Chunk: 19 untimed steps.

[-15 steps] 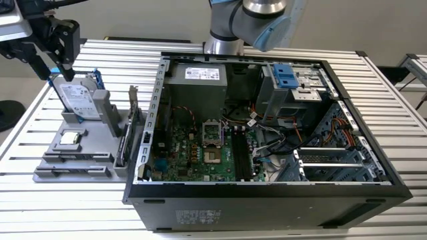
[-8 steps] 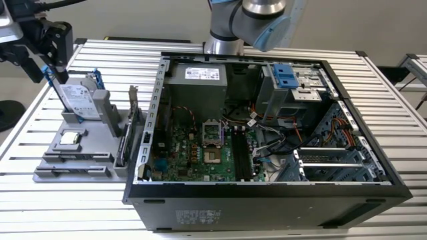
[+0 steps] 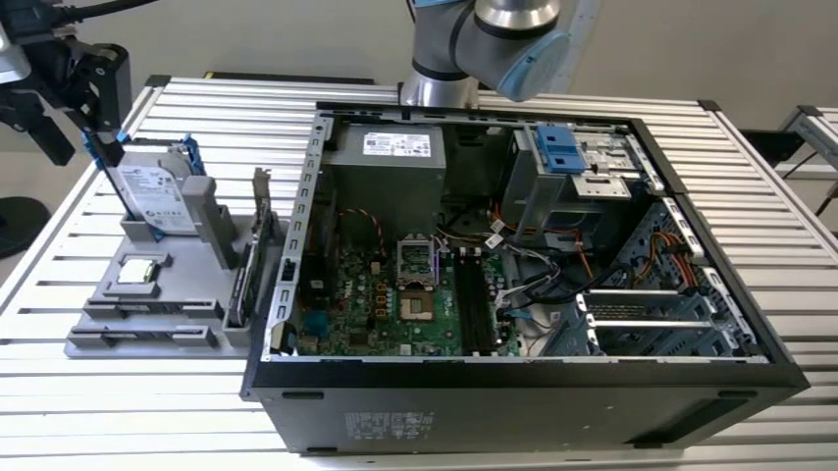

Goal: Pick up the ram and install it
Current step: 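Reach for the ram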

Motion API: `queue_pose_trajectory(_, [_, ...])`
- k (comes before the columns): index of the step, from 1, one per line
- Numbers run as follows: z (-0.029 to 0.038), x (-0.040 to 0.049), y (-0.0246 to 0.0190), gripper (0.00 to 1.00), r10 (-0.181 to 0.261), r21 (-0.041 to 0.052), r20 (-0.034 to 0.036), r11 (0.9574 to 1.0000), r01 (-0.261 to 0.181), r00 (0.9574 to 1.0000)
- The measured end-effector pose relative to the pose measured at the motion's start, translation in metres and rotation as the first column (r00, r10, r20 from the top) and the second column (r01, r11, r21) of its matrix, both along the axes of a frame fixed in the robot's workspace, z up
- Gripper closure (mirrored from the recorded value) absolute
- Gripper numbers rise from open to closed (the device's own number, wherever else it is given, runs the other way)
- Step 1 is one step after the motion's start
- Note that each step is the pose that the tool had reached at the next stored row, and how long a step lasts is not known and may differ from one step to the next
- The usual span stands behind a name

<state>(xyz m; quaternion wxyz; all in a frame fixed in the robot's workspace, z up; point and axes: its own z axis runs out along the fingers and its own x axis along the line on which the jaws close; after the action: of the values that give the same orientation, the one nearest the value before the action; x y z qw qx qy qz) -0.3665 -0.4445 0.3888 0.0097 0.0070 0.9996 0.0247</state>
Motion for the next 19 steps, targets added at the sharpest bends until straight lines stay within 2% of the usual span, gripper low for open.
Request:
queue_pose_trajectory(14, [0.0000,-0.0001,0.0000,0.00,-0.001,0.0000,-0.0001,1.0000,0.001,1.0000])
queue_pose_trajectory(19, [0.0000,-0.0002,0.0000,0.00,-0.042,0.0000,-0.0001,0.9991,0.042,0.9991])
